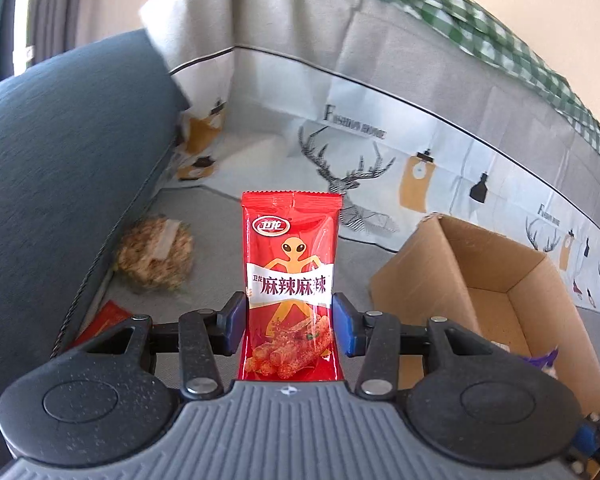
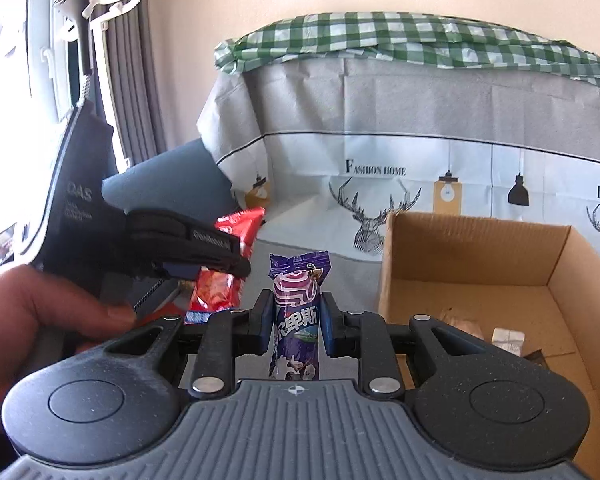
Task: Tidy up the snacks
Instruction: 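Carry the purple bar and red pack with both tools over the box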
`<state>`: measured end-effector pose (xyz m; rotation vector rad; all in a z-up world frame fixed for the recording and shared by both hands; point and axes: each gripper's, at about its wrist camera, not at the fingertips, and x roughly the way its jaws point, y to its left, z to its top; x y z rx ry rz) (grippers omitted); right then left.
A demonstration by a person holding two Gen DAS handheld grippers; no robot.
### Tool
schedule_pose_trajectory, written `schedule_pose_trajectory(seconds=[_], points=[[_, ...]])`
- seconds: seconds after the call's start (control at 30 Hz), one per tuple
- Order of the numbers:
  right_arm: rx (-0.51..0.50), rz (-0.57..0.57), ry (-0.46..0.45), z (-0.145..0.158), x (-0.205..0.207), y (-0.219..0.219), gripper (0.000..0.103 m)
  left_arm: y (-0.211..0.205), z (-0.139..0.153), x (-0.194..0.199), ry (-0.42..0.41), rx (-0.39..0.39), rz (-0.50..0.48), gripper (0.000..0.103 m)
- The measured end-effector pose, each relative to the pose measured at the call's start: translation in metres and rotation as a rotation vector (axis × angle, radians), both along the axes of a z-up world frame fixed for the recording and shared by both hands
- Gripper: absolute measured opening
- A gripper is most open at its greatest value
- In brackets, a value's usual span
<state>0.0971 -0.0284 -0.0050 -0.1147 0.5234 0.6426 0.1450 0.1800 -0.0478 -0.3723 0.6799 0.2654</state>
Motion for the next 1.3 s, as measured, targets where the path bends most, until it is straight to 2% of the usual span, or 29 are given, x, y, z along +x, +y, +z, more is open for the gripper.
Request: schedule_pose_trajectory(seconds=[0.4,0.73,1.07,1.3], points=[[0.035,-0.115,-0.061,0.016,0.021,-0.024,0.025,-0.044,0.02,0.029,-0.101,0.089,-0.062,0.05],[0.032,-0.317,-0.126,0.02,0.049,-0.068,0.025,-0.091,0.029,0.049,-0.168,0.134,-0.158,0.05],[0.001,-0.478,-0.151,0.013,0.067,-0.101,0.025,-0.13,0.039,0.058,-0.25,0.11,-0.293,0.05],[0.003,-0.531,-0.124,0.007,0.071,-0.112,0.025,-0.147,0.038,0.059,-0.258,0.092,-0.361,0.05]])
